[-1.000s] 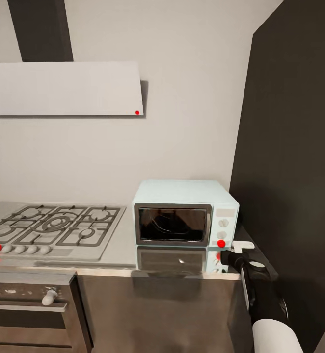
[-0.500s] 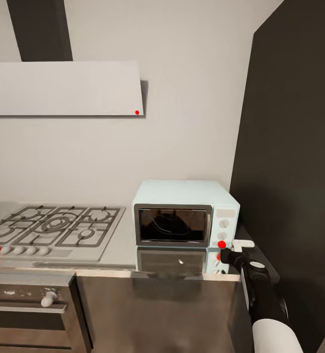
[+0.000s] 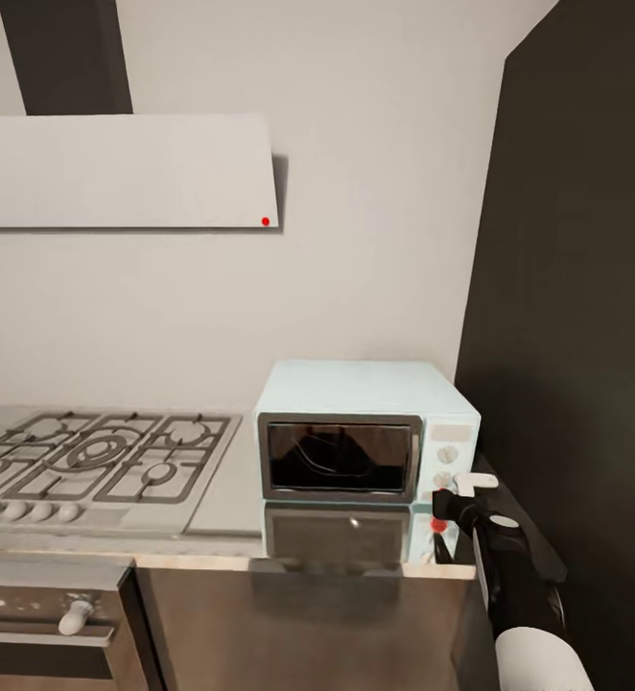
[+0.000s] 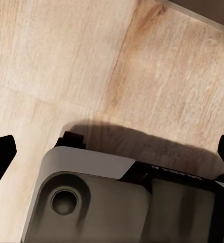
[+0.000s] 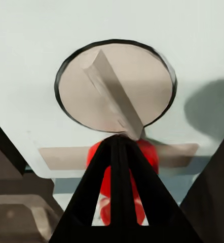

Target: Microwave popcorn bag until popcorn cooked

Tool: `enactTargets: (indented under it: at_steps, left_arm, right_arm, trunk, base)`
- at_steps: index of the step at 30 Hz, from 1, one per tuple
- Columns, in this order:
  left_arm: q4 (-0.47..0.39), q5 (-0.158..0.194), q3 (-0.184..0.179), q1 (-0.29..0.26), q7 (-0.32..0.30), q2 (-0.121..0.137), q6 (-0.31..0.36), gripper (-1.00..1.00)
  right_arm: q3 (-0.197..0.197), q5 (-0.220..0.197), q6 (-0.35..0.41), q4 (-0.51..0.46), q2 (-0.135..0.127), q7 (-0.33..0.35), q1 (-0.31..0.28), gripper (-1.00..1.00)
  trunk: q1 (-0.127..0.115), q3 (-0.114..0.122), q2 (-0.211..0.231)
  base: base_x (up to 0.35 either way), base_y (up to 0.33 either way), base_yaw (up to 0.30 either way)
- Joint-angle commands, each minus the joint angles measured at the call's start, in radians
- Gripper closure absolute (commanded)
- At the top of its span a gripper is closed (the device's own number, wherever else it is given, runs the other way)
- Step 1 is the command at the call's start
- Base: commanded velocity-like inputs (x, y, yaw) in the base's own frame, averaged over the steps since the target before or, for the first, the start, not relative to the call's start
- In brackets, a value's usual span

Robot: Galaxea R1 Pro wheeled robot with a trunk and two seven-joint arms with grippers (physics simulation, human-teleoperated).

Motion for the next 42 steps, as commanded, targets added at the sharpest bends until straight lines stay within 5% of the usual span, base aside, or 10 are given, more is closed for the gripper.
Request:
enactTargets:
  at_steps: [1,21,25,28,31,33,35,37,39,42]
  left_arm:
    - [0.001,0.010,-0.009,-0.001,-0.005,0.001,-0.002,-1.00]
    - [0.001,0.010,-0.010,-0.001,-0.005,-0.003,-0.002,-1.00]
    - [0.001,0.010,-0.011,-0.001,-0.005,-0.004,-0.002,-1.00]
    - [0.001,0.010,-0.010,-0.001,-0.005,-0.004,-0.002,-1.00]
    - [0.001,0.010,-0.010,-0.001,-0.005,-0.003,-0.002,-1.00]
    - [0.001,0.010,-0.009,-0.001,-0.005,-0.002,-0.002,-1.00]
    - [0.001,0.010,-0.008,-0.001,-0.005,0.001,-0.002,-1.00]
    - [0.002,0.010,-0.008,-0.001,-0.005,0.001,-0.002,-1.00]
    - [0.003,0.010,-0.008,-0.001,-0.005,0.002,-0.002,-1.00]
    - [0.003,0.008,-0.008,-0.001,-0.005,0.004,-0.002,-1.00]
  right_arm:
    - [-0.005,0.018,0.000,0.015,0.001,0.006,-0.008,1.00]
    - [-0.009,0.028,0.001,0.039,-0.005,0.012,-0.008,1.00]
    - [-0.008,0.027,0.034,-0.097,0.005,0.016,-0.007,1.00]
    - [-0.002,0.024,0.189,-0.286,0.010,0.019,0.000,1.00]
    - [-0.004,0.024,0.213,-0.286,0.003,0.019,0.073,1.00]
    - [-0.007,0.023,0.207,-0.206,-0.003,0.016,0.159,1.00]
    - [-0.009,0.021,0.126,0.062,-0.033,0.004,0.227,1.00]
    - [-0.010,0.027,-0.090,0.496,-0.115,-0.031,0.241,1.00]
    - [-0.010,0.028,-0.285,0.800,-0.142,-0.105,0.243,1.00]
    - [-0.007,0.024,-0.459,1.028,-0.169,-0.261,0.276,1.00]
  trunk:
    - [0.006,-0.001,0.000]
    - [0.006,-0.001,0.000]
    - [0.006,-0.001,0.000]
    - [0.006,-0.001,0.000]
    - [0.006,-0.001,0.000]
    - [0.006,-0.001,0.000]
    - [0.006,-0.001,0.000]
    - [0.006,-0.001,0.000]
    - [0.006,-0.001,0.000]
    - [0.006,-0.001,0.000]
  base:
    - [0.129,0.000,0.000]
    - [-0.189,0.000,0.000]
    - [-0.324,0.000,0.000]
    - [-0.324,0.000,0.000]
    - [-0.324,0.000,0.000]
    - [-0.276,0.000,0.000]
    - [-0.061,0.000,0.000]
    - [-0.010,0.000,0.000]
    - [-0.003,0.000,0.000]
    - [0.000,0.000,0.000]
